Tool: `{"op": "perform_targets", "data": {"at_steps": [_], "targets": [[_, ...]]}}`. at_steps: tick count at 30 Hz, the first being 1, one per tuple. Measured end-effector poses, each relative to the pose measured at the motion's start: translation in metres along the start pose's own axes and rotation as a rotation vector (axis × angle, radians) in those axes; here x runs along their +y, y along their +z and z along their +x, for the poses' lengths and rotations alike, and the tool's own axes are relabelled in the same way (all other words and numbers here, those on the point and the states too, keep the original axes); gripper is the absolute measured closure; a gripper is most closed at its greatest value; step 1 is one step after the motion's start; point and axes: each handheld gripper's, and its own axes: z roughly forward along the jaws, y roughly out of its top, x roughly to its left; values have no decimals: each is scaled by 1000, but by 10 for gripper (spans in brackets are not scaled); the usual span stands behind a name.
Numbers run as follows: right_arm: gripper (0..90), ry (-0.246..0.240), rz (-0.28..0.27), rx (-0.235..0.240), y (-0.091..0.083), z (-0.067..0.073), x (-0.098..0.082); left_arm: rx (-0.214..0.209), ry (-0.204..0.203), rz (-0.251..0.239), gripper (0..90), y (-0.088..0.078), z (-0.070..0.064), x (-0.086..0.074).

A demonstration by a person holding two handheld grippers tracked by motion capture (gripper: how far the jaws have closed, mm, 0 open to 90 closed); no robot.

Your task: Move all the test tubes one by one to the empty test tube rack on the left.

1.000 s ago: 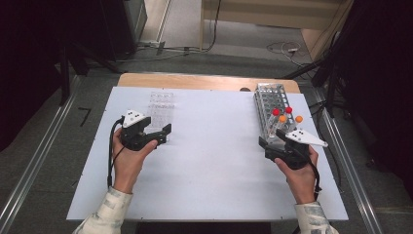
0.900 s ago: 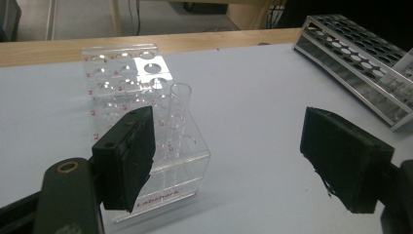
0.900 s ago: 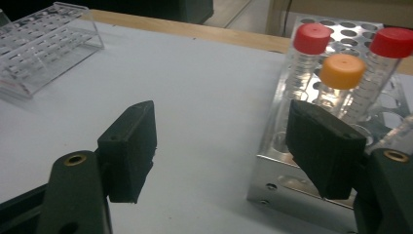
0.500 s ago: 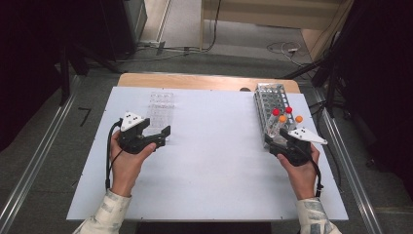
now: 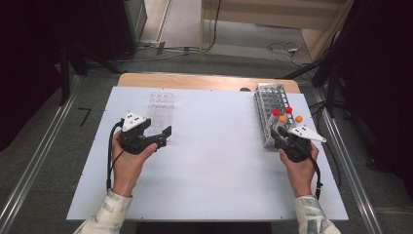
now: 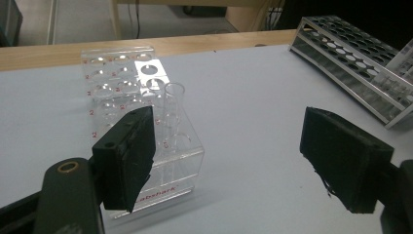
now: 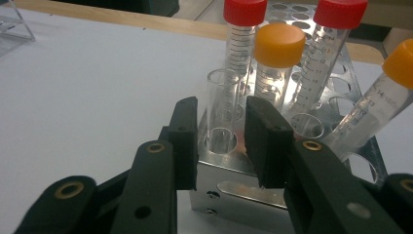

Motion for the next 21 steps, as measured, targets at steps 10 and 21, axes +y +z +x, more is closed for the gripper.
{"op": "perform_targets", "data": {"at_steps": [10,21], "targets": [[703,5,10,-10,8,0,0,-4,-3,-3,216,0,1,0],[732,3,-5,-2,4,0,5,-3,-2,0,216,0,0,0]]}}
